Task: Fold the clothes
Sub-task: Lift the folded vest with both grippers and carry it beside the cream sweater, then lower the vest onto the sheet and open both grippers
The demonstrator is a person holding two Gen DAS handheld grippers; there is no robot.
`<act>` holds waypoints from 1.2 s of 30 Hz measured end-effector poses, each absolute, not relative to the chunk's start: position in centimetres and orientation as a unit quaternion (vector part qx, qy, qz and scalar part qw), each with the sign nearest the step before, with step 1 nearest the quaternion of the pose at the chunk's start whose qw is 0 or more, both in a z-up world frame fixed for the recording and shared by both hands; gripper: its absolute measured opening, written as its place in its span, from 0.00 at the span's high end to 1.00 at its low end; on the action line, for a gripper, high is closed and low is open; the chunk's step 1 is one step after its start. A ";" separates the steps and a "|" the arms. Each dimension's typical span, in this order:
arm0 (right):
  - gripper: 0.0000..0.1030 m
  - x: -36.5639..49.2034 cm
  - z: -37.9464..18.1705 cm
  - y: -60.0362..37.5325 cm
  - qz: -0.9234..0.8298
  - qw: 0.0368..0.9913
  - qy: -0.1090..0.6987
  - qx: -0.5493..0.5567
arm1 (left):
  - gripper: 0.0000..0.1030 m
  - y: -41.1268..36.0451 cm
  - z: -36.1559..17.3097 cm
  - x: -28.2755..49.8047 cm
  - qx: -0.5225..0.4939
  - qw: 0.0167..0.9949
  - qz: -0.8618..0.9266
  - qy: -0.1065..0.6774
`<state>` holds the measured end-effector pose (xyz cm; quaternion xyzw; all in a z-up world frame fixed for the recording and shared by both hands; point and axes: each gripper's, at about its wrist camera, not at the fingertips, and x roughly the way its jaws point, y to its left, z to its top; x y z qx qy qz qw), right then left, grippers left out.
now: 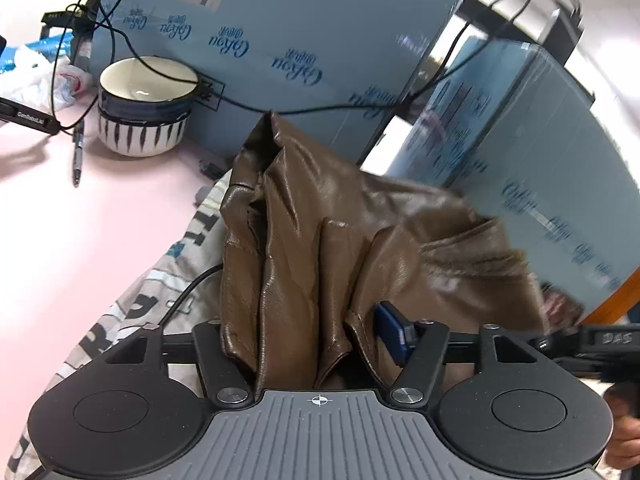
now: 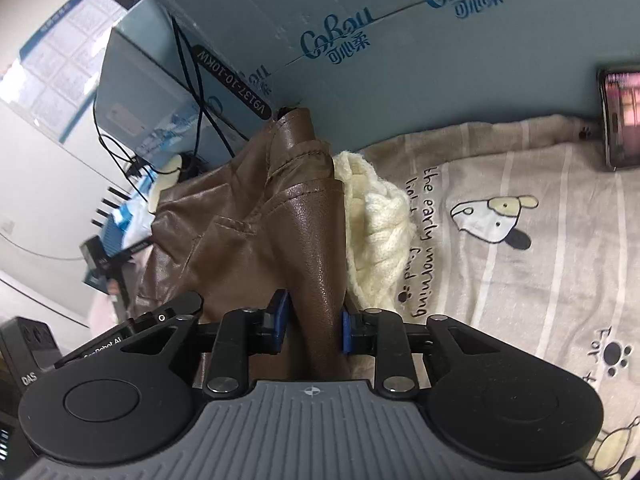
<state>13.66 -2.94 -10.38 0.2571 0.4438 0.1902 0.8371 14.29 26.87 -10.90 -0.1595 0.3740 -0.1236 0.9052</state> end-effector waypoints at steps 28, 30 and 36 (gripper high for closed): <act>0.15 1.2 -0.8 -3.3 0.182 0.916 0.339 0.113 | 0.04 22.3 -2.1 -2.2 -0.125 0.965 0.039 0.229; 0.14 -0.8 -0.3 -3.4 0.196 0.920 0.325 0.098 | 0.04 21.2 -1.1 -3.5 -0.116 0.969 0.057 0.210; 0.10 -5.1 0.1 -5.4 0.211 0.928 0.293 0.095 | 0.00 17.2 0.4 -8.0 -0.094 0.975 0.134 0.153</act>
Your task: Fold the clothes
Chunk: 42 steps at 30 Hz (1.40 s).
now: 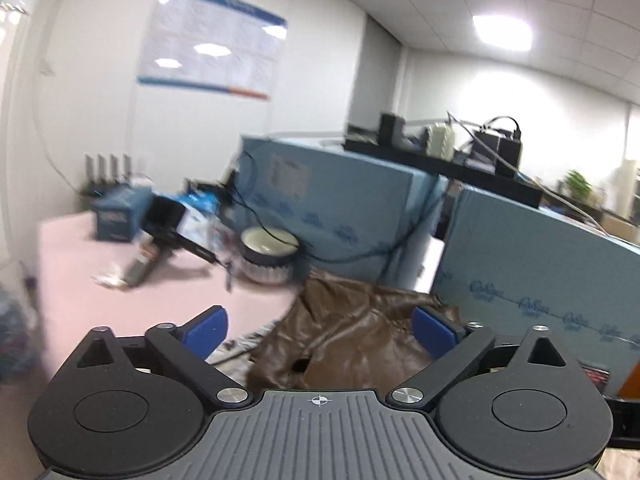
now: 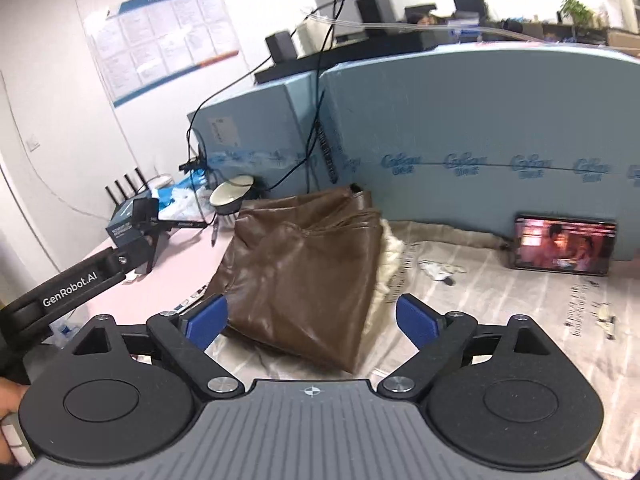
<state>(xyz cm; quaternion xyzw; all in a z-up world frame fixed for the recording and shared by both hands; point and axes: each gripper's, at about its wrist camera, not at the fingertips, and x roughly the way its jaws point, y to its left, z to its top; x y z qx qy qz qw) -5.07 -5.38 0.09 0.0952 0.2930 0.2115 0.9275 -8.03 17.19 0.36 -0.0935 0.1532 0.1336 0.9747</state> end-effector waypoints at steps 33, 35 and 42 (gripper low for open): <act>0.00 -9.4 -0.3 -11.6 0.212 0.951 0.219 0.044 | 0.00 10.4 -0.8 -14.6 -0.068 0.957 0.264 0.097; 0.00 -9.2 -0.2 -11.7 0.211 0.951 0.221 0.043 | 0.00 10.1 -1.0 -14.0 -0.065 0.958 0.260 0.104; 0.00 -8.7 -0.4 -12.4 0.199 0.953 0.222 0.047 | 0.00 9.1 -0.9 -12.5 -0.052 0.965 0.237 0.103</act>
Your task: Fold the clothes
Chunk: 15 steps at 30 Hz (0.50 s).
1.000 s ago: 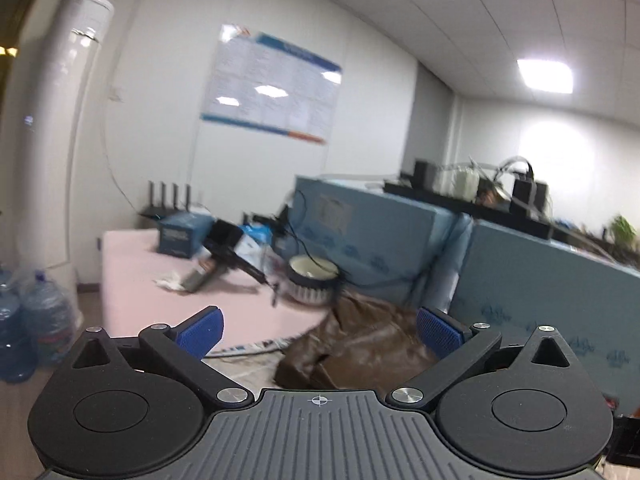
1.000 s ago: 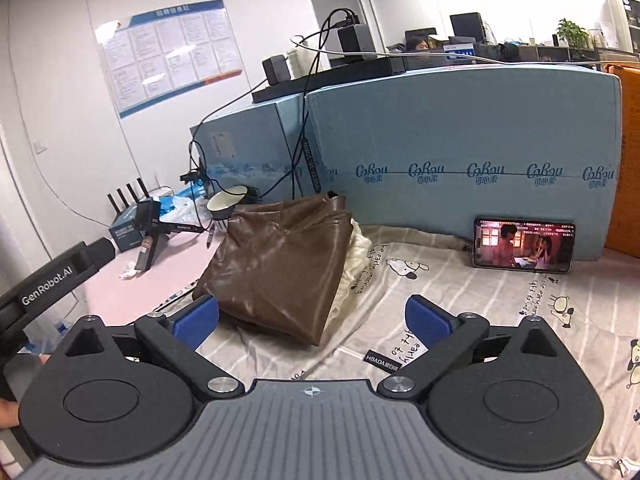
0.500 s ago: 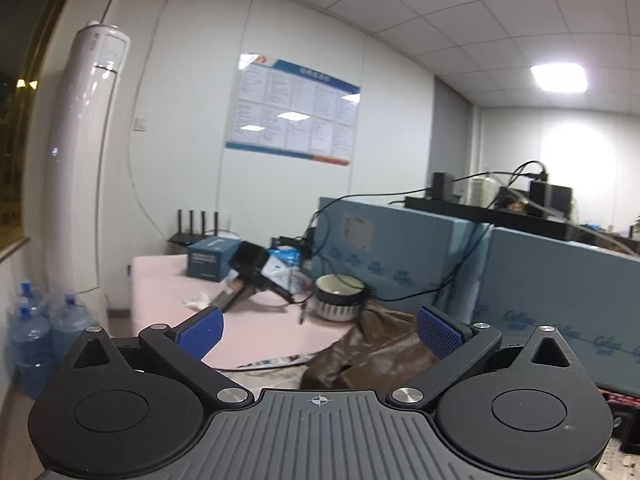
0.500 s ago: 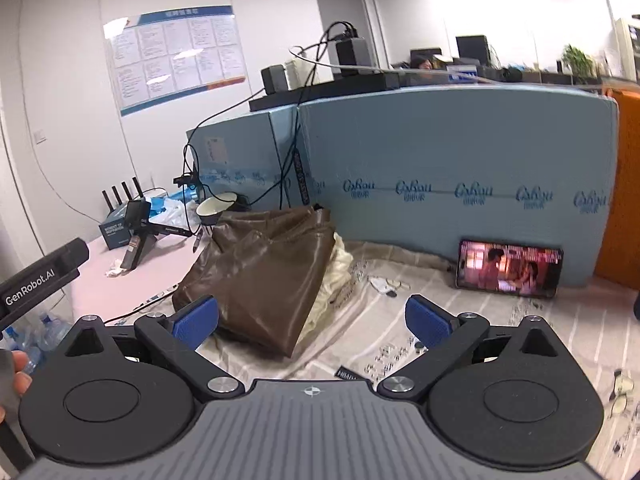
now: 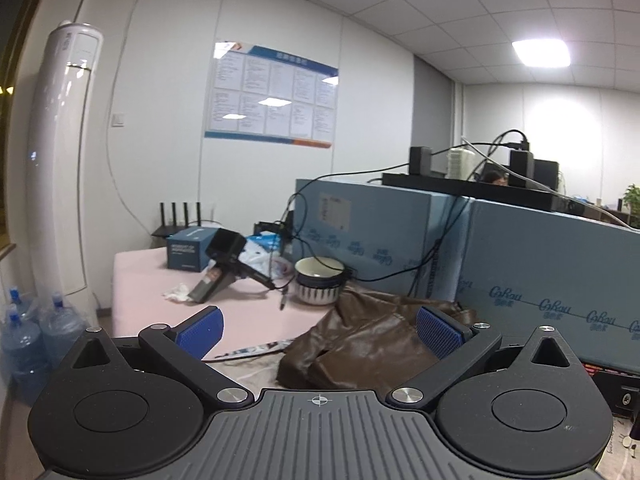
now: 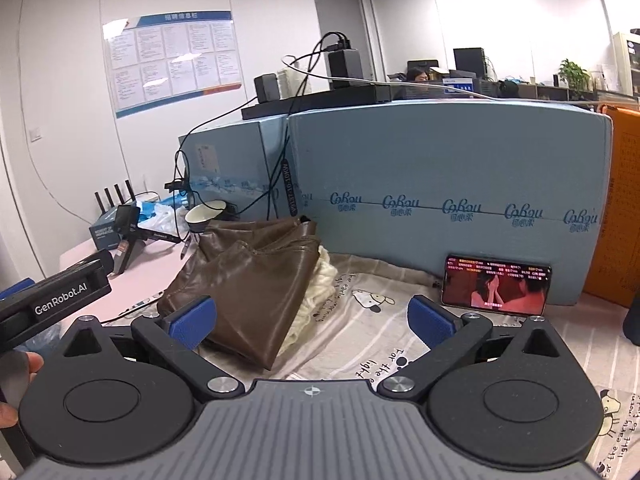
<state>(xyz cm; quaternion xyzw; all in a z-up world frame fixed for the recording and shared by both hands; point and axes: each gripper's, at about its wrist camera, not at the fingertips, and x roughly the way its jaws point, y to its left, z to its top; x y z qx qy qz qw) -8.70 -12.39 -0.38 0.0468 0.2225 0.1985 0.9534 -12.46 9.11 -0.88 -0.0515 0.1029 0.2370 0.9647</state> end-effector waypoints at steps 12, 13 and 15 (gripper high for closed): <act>0.00 -8.0 -0.9 -12.8 0.191 0.952 0.232 0.049 | 0.00 8.9 -1.1 -11.7 -0.056 0.961 0.238 0.126; 0.00 -8.0 -0.8 -12.8 0.191 0.953 0.231 0.049 | 0.00 9.0 -1.1 -11.7 -0.057 0.961 0.237 0.127; 0.00 -8.1 -0.8 -12.9 0.192 0.953 0.230 0.049 | 0.00 8.8 -1.0 -11.8 -0.053 0.962 0.237 0.127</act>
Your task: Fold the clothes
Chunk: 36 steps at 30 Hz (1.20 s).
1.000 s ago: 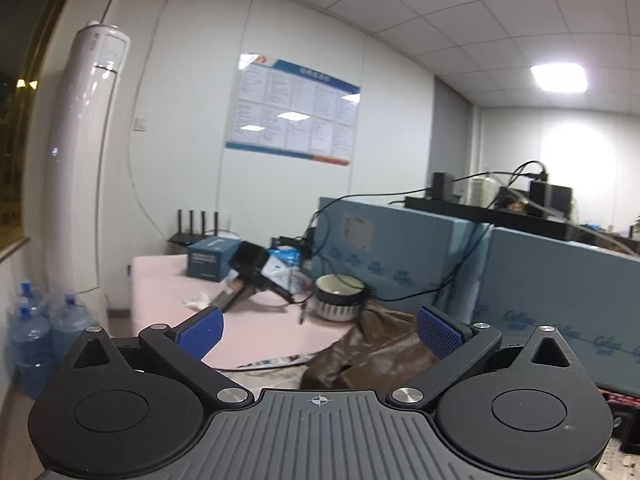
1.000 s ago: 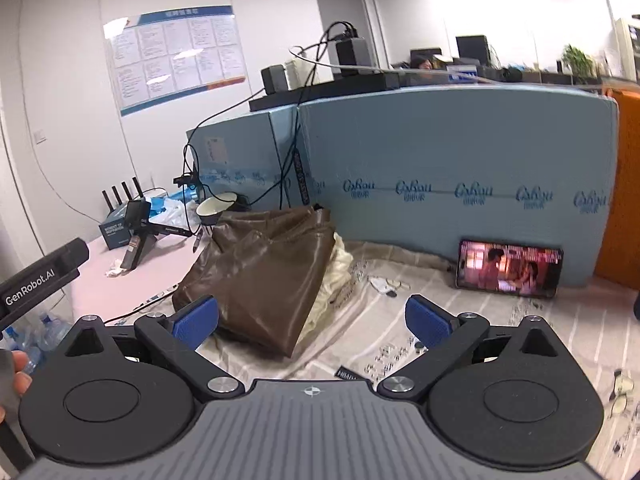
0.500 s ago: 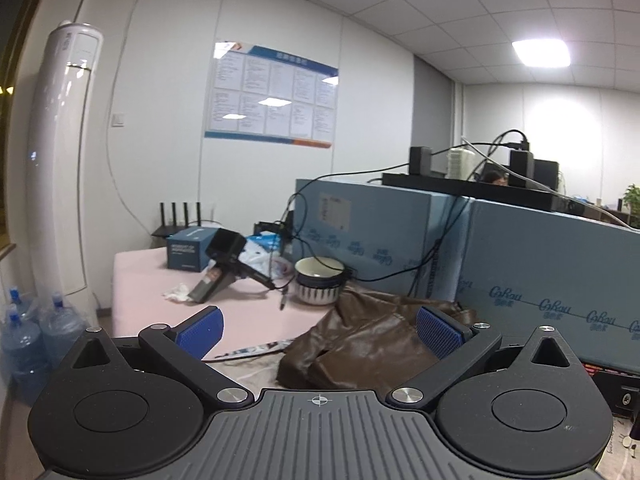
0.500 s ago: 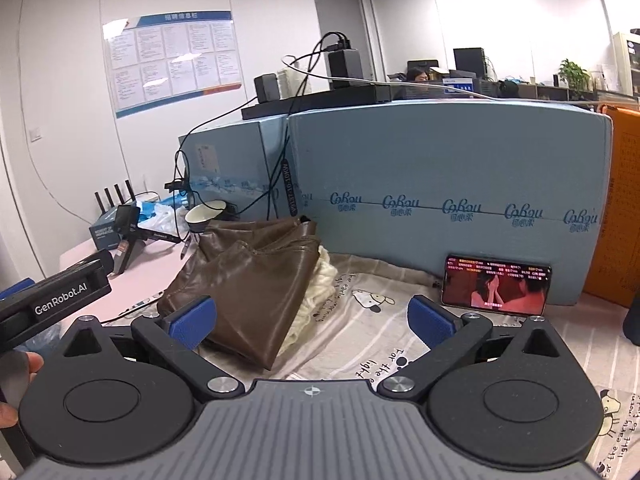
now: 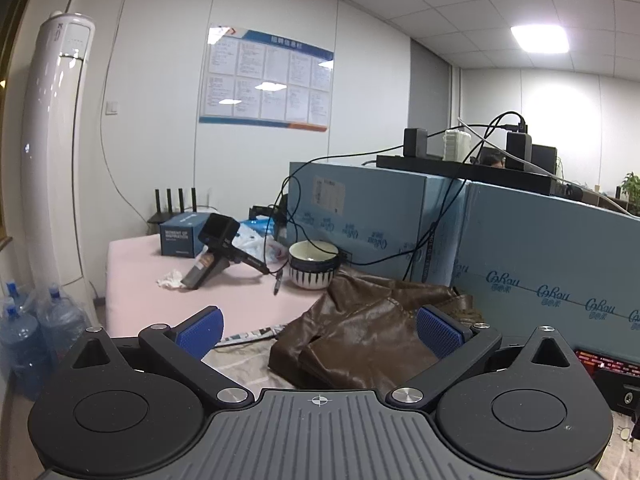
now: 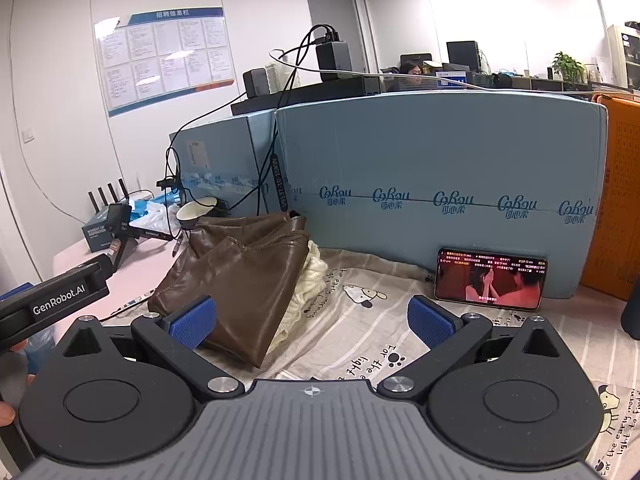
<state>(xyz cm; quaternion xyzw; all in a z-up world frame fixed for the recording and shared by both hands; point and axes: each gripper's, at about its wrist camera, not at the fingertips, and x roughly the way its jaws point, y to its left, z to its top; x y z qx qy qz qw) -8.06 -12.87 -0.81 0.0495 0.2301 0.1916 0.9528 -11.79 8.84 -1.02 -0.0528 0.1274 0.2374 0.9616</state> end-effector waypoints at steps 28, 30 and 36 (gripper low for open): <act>0.00 -9.4 -0.1 -12.1 0.203 0.951 0.229 0.041 | 0.00 8.2 -0.7 -12.9 -0.033 0.967 0.208 0.142; 0.00 -9.5 -0.1 -12.0 0.204 0.951 0.228 0.040 | 0.00 8.2 -0.7 -12.9 -0.033 0.967 0.208 0.141; 0.00 -9.5 -0.1 -12.1 0.200 0.952 0.230 0.041 | 0.00 8.2 -0.7 -12.8 -0.034 0.967 0.208 0.142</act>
